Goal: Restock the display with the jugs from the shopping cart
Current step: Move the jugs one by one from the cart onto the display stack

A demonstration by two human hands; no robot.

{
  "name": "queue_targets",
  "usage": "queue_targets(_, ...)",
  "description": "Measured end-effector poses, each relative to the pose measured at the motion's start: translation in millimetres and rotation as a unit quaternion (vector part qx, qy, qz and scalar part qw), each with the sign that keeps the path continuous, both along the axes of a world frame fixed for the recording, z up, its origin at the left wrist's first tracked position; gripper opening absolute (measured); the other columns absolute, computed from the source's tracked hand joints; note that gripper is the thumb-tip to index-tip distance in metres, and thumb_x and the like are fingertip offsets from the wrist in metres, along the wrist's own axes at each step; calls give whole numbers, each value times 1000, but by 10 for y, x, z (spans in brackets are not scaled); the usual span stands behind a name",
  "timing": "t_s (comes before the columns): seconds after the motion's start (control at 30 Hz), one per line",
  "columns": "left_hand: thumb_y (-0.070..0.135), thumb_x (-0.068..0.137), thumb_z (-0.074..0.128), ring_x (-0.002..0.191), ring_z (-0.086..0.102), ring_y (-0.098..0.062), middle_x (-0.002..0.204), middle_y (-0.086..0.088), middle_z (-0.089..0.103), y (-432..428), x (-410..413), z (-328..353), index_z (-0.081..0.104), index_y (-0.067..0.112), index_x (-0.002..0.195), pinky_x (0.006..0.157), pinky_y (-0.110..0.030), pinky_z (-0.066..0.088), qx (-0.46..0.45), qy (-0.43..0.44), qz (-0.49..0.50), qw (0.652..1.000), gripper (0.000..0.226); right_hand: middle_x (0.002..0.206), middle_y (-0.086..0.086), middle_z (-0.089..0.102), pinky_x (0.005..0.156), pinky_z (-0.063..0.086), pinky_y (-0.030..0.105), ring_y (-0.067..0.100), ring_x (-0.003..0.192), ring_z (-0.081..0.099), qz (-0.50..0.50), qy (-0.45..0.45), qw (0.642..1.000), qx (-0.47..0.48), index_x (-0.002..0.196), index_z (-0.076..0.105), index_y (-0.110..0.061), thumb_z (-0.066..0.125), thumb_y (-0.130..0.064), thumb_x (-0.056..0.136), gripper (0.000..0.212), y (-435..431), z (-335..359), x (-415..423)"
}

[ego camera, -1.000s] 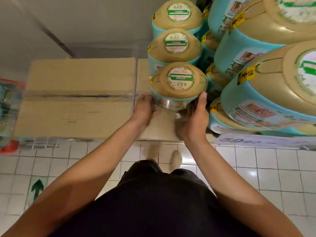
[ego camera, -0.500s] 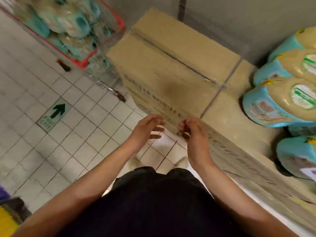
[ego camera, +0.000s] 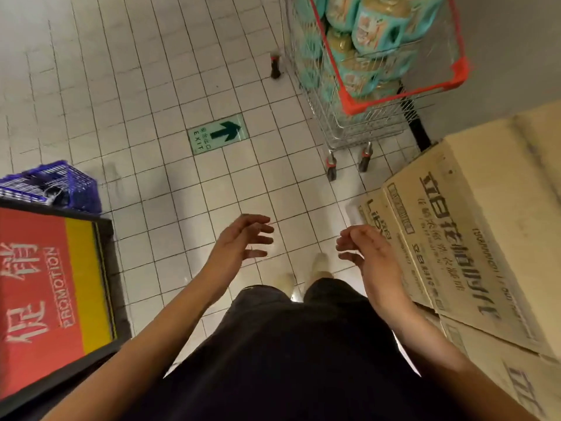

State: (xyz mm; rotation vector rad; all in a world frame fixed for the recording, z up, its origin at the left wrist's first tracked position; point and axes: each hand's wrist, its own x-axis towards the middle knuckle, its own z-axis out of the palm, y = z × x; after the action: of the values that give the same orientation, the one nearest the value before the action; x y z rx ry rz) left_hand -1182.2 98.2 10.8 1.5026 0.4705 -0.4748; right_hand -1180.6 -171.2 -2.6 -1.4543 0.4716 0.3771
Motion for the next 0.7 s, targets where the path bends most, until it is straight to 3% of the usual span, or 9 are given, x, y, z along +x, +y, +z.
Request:
queue_targets(0.2,36,103,50,111,72,-24,122,-5,73,399,883,-34,69,26,123,85,-34,63,-14,-33,54,998,29,90,5,76,73,60,26,20,88,72,27,53,998,-32,86,79,-26,54,-17,108,35,184,-182,950)
queue_targets(0.43,29,111,45,111,72,-23,122,-2,73,734,2193,-99,69,29,120,87,-37,63,14,-8,81,997,26,91,5,78,73,61,26,20,87,75,41,64,997,-34,85,79,-27,53,-25,108,34,537,-296,2756)
queue_targets(0.57,31,108,49,110,73,-25,121,-4,74,1041,2810,-115,70,30,118,82,-33,63,20,16,102,994,24,89,6,75,74,59,30,19,84,73,65,26,998,4,97,72,-12,52,-26,109,27,891,-206,3873)
queue_targets(0.7,38,101,53,110,73,-26,121,-6,73,1339,3493,-105,71,29,119,81,-32,63,13,18,119,993,27,93,7,75,76,59,29,22,88,72,95,-7,995,26,100,69,-12,54,-37,99,29,1271,-86,4830)
